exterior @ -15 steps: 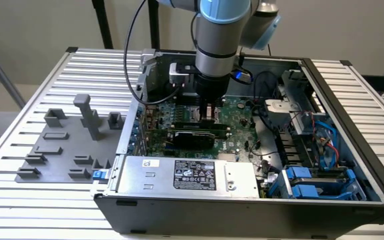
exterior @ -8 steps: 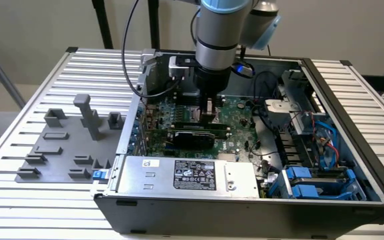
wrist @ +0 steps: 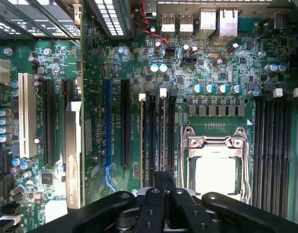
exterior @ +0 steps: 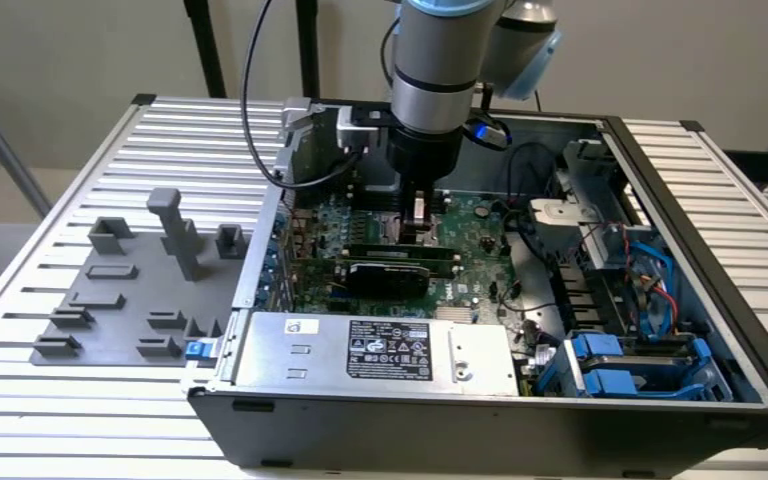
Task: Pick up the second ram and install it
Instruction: 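Insert the second ram into the second slot, then press down the second ram until it locks into place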
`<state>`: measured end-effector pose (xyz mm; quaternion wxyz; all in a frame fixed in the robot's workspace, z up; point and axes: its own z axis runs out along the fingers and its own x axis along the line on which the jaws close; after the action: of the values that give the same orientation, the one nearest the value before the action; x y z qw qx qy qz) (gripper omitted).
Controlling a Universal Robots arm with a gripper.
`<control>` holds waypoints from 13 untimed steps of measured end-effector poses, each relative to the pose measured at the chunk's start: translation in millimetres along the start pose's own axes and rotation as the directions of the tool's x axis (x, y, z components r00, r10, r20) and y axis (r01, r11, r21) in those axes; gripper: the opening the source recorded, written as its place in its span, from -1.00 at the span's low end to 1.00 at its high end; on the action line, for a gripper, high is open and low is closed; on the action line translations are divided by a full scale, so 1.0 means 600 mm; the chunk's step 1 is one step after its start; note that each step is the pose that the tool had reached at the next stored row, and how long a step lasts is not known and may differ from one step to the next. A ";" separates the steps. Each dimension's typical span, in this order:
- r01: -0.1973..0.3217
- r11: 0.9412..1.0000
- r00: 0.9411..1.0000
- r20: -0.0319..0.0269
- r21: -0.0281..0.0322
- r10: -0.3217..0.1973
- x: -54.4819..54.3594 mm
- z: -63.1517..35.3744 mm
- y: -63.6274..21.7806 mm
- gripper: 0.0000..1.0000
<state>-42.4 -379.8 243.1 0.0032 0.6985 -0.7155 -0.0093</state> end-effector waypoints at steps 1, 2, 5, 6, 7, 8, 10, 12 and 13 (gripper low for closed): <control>0.000 1.000 1.000 0.000 0.000 0.000 0.000 0.000 0.000 -0.79; 0.000 1.000 1.000 0.000 0.000 0.000 0.000 0.000 0.000 -0.79; 0.000 1.000 1.000 0.000 0.000 0.000 0.000 0.000 0.000 -0.79; 0.000 1.000 1.000 0.000 0.000 0.000 0.000 0.000 0.000 -0.79; 0.000 1.000 1.000 0.000 0.000 0.000 0.000 0.000 0.000 -0.79; 0.000 1.000 1.000 0.000 0.000 0.000 0.000 0.000 0.000 -0.79; 0.000 1.000 1.000 0.000 0.000 0.000 0.000 0.000 0.000 -0.79; 0.000 1.000 1.000 0.000 0.000 0.000 0.000 0.000 0.000 -0.79; 0.000 1.000 1.000 0.000 0.000 0.000 0.000 0.000 0.000 -0.79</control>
<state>-42.5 -379.8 243.1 0.0032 0.6985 -0.7155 -0.0093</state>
